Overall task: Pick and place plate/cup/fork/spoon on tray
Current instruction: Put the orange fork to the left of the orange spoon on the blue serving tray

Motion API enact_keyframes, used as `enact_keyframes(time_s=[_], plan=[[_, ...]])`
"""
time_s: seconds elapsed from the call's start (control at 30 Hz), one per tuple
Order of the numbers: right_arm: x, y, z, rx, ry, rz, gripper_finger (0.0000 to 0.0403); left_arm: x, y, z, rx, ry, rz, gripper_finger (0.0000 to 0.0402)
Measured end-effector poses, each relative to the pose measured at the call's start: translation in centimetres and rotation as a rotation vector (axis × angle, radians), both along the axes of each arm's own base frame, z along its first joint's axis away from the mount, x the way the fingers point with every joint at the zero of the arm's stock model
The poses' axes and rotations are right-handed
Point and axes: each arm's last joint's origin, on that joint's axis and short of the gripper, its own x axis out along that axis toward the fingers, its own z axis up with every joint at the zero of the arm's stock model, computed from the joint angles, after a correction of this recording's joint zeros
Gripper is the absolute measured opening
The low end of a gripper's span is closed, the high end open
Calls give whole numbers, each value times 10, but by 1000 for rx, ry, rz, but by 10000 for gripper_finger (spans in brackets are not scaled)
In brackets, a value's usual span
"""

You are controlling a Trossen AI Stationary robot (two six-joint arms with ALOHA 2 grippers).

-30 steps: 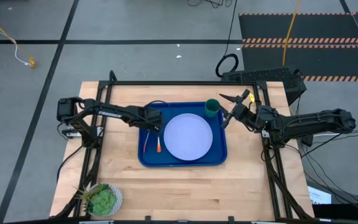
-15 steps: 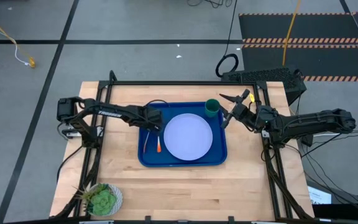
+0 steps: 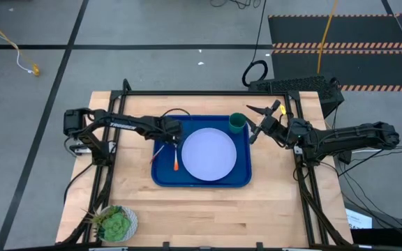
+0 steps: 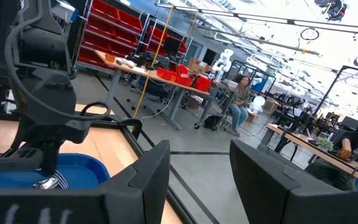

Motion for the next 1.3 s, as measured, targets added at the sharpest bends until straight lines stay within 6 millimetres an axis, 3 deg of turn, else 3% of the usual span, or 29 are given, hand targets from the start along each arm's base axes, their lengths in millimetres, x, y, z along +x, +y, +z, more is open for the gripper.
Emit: enact_keyframes(time_s=[0.53,1.03,1.3], plan=[[0,0,0,-25,18,-3,160,-7,19,0,-180,-64,155,9],[0,0,-3,-93,102,-9,160,-5,12,-1,-185,-103,349,5],[0,0,-15,-55,208,-2,160,-4,1,-4,-157,-85,371,56]])
